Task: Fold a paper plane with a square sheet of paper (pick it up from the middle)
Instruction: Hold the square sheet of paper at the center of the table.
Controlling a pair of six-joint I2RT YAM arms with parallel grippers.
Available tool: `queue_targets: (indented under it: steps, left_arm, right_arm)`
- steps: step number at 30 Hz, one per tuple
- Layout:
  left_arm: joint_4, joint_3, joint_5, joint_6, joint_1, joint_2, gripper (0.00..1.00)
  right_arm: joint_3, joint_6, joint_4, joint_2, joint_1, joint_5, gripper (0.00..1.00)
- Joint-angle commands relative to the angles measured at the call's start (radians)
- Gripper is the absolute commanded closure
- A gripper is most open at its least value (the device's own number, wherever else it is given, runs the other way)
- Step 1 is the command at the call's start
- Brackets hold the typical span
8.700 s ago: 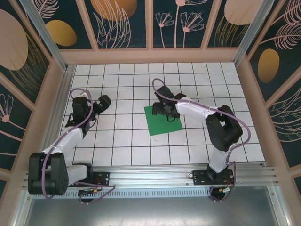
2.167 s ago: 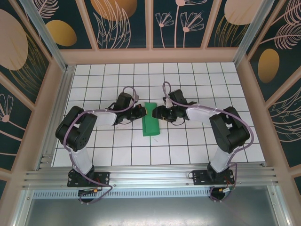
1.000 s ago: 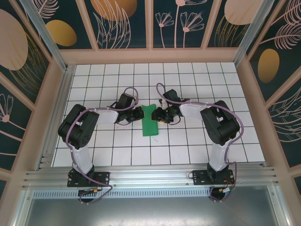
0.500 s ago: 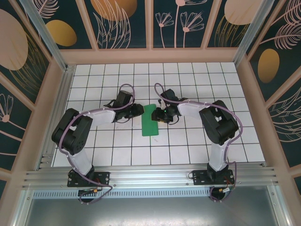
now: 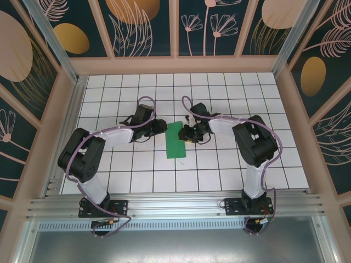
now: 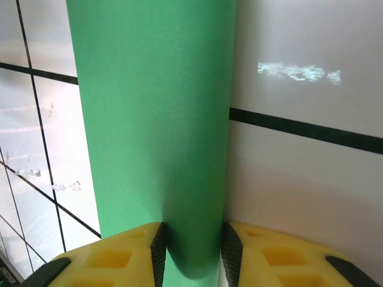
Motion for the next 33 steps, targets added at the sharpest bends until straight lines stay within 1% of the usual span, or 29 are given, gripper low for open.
queue_targets:
  steps: [1, 5, 8, 13, 33]
  left_arm:
    - [-0.014, -0.004, 0.015, 0.012, 0.0, 0.01, 0.57]
    - [-0.01, 0.001, 0.026, 0.012, 0.0, 0.024, 0.57]
    - [-0.007, 0.001, 0.035, 0.012, 0.001, 0.029, 0.57]
    - [-0.006, -0.002, 0.033, 0.01, 0.0, 0.03, 0.56]
    - [0.0, -0.011, 0.027, 0.003, 0.0, 0.023, 0.56]
  right_arm:
    - [-0.018, -0.05, 0.007, 0.079, 0.009, -0.011, 0.66]
    - [-0.008, -0.068, -0.006, 0.086, 0.007, -0.019, 0.67]
    - [0.001, -0.077, -0.023, 0.093, 0.007, -0.003, 0.66]
    - [0.011, -0.057, -0.042, 0.103, 0.009, 0.034, 0.64]
    - [0.04, -0.022, -0.093, 0.151, 0.026, 0.127, 0.64]
